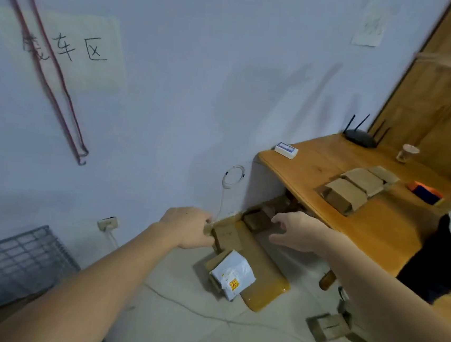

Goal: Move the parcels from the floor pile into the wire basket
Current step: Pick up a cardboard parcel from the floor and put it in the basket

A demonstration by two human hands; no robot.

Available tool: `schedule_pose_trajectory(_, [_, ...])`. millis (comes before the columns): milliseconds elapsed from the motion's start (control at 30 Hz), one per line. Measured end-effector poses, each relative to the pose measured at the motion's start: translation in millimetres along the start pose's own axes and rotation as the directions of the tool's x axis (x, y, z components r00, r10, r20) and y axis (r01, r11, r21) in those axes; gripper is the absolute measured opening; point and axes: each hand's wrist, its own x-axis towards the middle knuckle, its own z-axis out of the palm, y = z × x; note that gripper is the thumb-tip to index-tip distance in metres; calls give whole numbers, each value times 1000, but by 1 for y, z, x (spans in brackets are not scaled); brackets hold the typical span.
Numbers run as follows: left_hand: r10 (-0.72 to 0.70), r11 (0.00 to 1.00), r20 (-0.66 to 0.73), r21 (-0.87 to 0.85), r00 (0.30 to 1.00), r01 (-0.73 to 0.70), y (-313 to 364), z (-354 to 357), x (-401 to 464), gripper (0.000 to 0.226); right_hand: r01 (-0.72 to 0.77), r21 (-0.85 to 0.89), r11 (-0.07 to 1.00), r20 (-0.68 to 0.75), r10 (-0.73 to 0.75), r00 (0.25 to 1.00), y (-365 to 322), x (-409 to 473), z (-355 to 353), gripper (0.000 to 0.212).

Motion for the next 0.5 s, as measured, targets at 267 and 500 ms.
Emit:
schedule_pose_trajectory(267, [-142,989,63,-25,988,144,-34,24,83,66,146,-93,985,113,-135,984,14,142,8,65])
schedule_pose_trajectory(500, [-102,993,138,-44,985,110,-71,70,216,65,65,-96,993,202,-44,978,42,267,45,61])
